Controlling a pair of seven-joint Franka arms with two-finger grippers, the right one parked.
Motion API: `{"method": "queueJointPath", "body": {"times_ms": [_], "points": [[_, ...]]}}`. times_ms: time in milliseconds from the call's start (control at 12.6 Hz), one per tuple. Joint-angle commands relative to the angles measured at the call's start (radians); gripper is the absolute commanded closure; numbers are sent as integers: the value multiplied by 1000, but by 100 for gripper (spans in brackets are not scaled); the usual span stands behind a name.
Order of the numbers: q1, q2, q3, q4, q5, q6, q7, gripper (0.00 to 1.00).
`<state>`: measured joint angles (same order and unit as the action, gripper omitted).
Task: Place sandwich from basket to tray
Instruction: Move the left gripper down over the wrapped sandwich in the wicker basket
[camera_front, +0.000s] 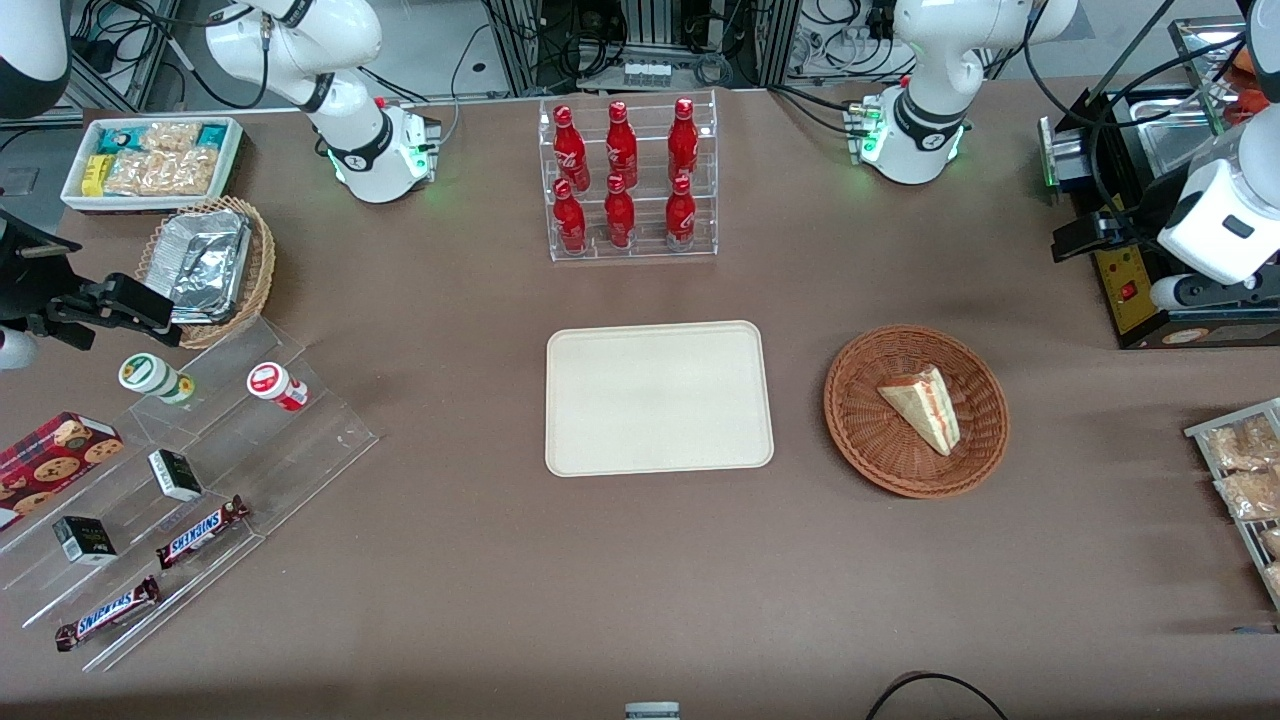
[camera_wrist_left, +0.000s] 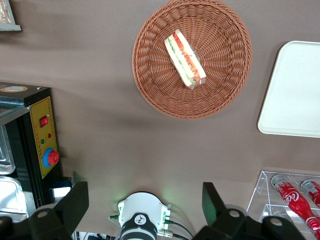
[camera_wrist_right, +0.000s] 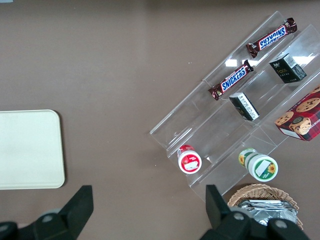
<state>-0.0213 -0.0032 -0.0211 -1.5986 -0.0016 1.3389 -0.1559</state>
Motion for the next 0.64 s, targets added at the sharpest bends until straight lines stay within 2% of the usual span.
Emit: {"method": "queueJointPath", "body": {"times_ms": [0, 398, 558], "points": [[-6, 26, 0, 22, 14, 5, 4, 0], [-29, 67, -22, 8, 20, 42, 4, 0], [-43, 69, -22, -44, 20, 104, -5, 0]]}}
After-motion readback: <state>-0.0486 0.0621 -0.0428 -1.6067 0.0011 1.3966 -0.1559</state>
